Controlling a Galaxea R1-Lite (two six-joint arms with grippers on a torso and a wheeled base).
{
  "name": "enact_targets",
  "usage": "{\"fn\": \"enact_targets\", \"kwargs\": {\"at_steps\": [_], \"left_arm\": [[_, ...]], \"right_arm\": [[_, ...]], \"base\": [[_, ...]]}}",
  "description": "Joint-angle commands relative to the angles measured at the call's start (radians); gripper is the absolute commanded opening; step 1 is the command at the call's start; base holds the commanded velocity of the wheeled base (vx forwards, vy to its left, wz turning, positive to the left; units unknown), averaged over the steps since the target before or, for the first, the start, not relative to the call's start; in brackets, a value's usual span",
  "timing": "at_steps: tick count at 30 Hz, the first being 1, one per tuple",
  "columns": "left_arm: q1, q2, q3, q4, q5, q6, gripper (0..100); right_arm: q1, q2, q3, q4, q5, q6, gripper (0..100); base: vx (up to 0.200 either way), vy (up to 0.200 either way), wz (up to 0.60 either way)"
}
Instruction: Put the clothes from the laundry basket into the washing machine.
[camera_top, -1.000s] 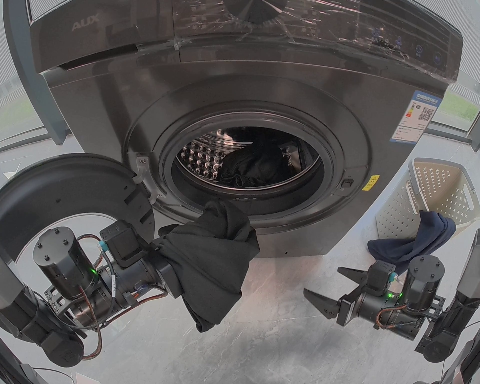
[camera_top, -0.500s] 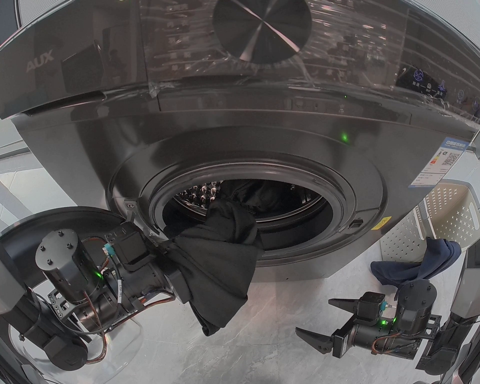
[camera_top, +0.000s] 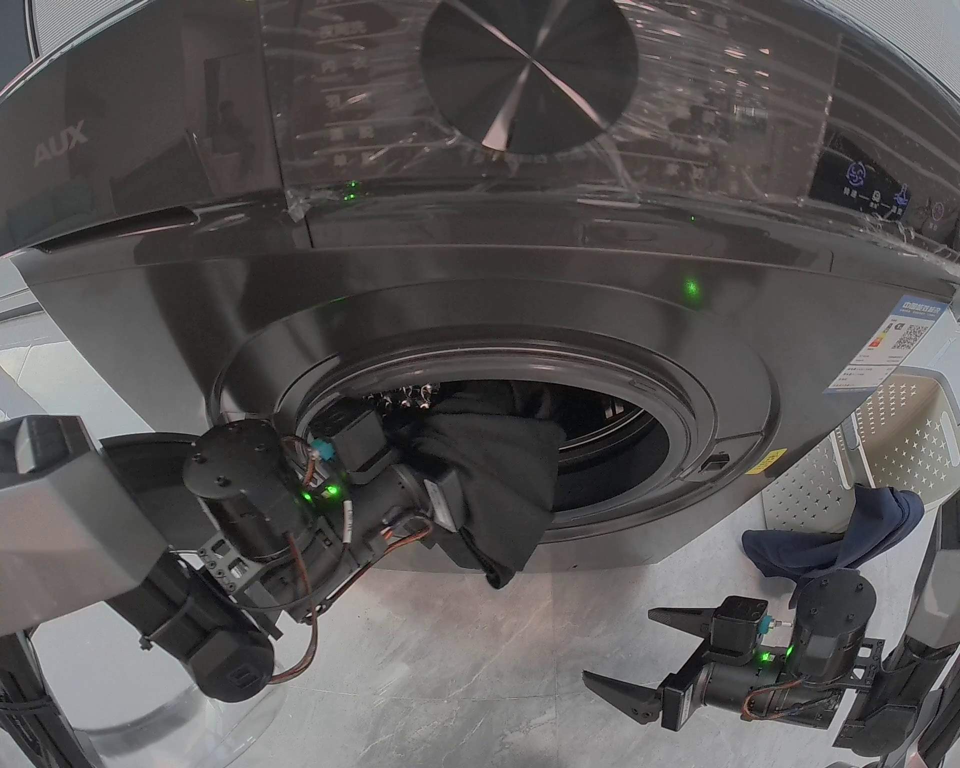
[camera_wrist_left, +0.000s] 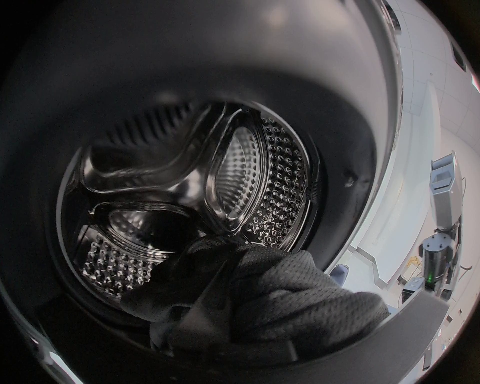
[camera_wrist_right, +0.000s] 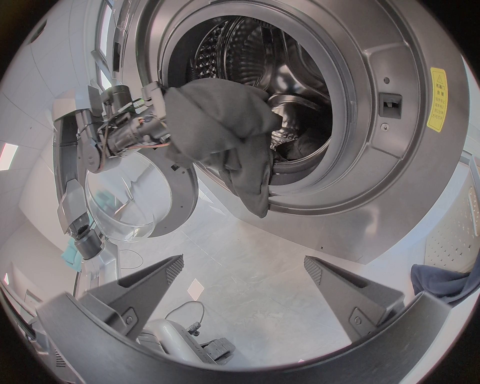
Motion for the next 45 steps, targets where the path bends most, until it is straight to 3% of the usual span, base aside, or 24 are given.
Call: {"fn": "enact_targets", "kwargs": {"at_steps": [1,12,22,32,39,40,45], "left_arm": [[0.002,0.156,-0.151,0.002,0.018,-0.003,0],[0.024,0.274,-0.297,0.018,0.034,-0.005,0],[0.033,0.346,-0.548,0.205,0.038,-0.014,0],[0.081,0.429,-0.806,0.331,0.124,-0.016,0],[0.078,0.443,-0.878,0.366,0.134,-0.025,0],[0.076,0.440,-0.877,0.364,0.134,-0.029,100],[0.068,0.427,-0.867,0.366,0.135,-0.065,100]], "right_arm": [[0.008,-0.010,0.007,0.000,-0.001,0.000,100],[0.022,-0.011,0.007,0.000,-0.002,0.000,100],[0.022,-0.008,0.007,0.000,-0.002,0.002,100],[0.036,-0.005,0.004,0.000,-0.002,0.005,100],[0.034,-0.008,0.002,0.000,-0.002,0.005,100],[0.034,-0.008,0.002,0.000,-0.001,0.005,100],[0.034,-0.007,0.001,0.000,-0.001,0.005,100]], "base": [[0.000,0.000,0.00],[0.000,0.000,0.00],[0.000,0.000,0.00],[0.000,0.000,0.00],[0.000,0.000,0.00],[0.000,0.000,0.00],[0.000,0.000,0.00]]}}
